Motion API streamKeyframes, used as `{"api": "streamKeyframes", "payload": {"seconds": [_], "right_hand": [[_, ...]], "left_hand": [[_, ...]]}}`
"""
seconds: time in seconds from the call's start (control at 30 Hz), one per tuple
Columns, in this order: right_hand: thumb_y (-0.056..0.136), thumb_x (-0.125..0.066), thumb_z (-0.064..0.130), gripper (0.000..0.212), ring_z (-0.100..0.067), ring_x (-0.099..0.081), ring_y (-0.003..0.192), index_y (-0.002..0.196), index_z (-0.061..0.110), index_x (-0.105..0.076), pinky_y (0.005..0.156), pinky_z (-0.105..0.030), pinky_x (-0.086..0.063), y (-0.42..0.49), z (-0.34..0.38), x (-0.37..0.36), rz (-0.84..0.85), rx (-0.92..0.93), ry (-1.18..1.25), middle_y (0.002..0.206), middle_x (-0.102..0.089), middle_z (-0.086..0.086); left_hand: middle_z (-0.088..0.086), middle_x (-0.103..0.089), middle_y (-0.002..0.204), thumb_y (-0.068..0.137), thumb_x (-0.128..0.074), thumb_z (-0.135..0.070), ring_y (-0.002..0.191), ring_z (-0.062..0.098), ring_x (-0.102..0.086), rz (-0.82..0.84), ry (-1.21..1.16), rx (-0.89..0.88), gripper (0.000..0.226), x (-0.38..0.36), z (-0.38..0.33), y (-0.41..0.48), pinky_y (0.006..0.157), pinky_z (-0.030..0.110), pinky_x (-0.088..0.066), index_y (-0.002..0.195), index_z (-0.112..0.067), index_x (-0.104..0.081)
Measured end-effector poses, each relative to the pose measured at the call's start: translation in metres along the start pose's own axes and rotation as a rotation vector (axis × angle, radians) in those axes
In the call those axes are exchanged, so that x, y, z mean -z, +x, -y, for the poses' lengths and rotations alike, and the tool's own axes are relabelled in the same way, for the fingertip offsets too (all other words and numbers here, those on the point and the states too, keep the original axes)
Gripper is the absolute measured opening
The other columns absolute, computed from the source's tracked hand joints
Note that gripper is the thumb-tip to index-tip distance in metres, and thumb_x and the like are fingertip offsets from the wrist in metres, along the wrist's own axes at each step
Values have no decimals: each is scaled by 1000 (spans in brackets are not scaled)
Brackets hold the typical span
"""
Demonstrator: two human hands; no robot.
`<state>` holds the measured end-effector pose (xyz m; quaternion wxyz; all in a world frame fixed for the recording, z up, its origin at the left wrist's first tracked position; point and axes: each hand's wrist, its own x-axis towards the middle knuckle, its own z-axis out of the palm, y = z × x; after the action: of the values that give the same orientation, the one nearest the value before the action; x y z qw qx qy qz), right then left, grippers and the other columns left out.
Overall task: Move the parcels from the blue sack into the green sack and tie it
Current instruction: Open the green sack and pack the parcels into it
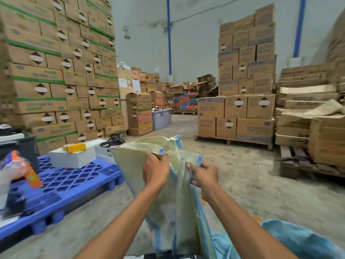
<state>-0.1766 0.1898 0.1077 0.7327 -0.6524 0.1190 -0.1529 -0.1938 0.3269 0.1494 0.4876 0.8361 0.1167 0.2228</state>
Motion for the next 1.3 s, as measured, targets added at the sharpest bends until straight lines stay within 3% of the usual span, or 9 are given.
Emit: {"api": "streamKeyframes", "payload": {"seconds": [0.1, 0.23, 0.43, 0.53, 0.67, 0.83, 0.97, 1.17, 1.3], "right_hand": [[74, -89, 14, 23, -18, -63, 55, 79, 10, -66, 66, -45, -64, -4, 4, -3, 72, -34, -12, 73, -72, -18], [82, -81, 7, 18, -20, -69, 58, 92, 0, -68, 58, -32, -62, -9, 20, -6, 178, -38, 42, 82, -71, -13], [96, -66, 10, 18, -27, -77, 76, 108, -2, -69, 71, -37, -64, -20, 27, -6, 339, -59, 18, 93, -77, -15], [99, -62, 15, 21, -31, -77, 86, 111, -1, -69, 71, -36, -64, -21, 28, -6, 365, -53, 24, 99, -77, -17], [101, -60, 16, 14, -32, -75, 81, 99, 4, -67, 60, -32, -62, -16, 35, -9, 240, -52, 12, 98, -74, -16], [100, -56, 7, 4, -24, -65, 65, 98, 5, -59, 51, -33, -59, 11, 45, 3, -22, -144, 74, 83, -66, -13], [98, -52, 11, 19, -28, -63, 86, 115, 3, -58, 73, -36, -54, 42, 49, 15, -175, -216, 65, 106, -67, -17], [90, -47, 54, 53, -25, -62, 90, 102, 8, -71, 77, -36, -48, 50, 47, -2, 167, 41, -113, 108, -70, -13], [57, -72, 81, 78, -16, -65, 85, 103, 18, -73, 73, -30, -52, 53, 39, -4, 446, 448, -814, 96, -73, 1]], "left_hand": [[19, -71, 86, 93, -50, -27, 69, 28, -64, 375, -320, 105, 29, -1, 12, -8, 64, 39, -55, 83, -5, -66], [4, -70, 91, 89, -53, -16, 86, 15, -62, 577, -469, 104, 17, 8, 20, -4, 76, 28, -47, 79, -18, -66], [-11, -71, 97, 87, -74, -23, 82, -4, -62, 526, -421, -23, 23, 14, 42, 2, 62, 8, -48, 109, -21, -70], [2, -71, 110, 90, -72, -22, 91, 12, -66, 400, -428, 40, 30, 19, 45, 9, 80, 17, -54, 118, -11, -69], [8, -69, 115, 95, -63, -29, 101, 24, -65, 414, -270, 101, 30, 35, 49, 31, 98, 39, -52, 120, -14, -67], [9, -73, 109, 101, -48, -34, 91, 19, -69, 518, -248, 132, 34, 74, 57, 74, 76, 34, -57, 125, -14, -62], [-4, -65, 131, 79, -53, -77, 120, 18, -60, 837, -137, 72, 80, 114, 57, 110, 108, 41, -42, 136, -21, -56], [9, -66, 88, 70, -81, -10, 92, 31, -65, 256, 676, -422, 23, 103, 50, 157, 69, 33, -49, 85, -5, -65], [24, -65, 107, 89, -62, -15, 100, 38, -62, 173, 911, -345, 26, 95, 24, 183, 72, 36, -44, 105, 5, -64]]}}
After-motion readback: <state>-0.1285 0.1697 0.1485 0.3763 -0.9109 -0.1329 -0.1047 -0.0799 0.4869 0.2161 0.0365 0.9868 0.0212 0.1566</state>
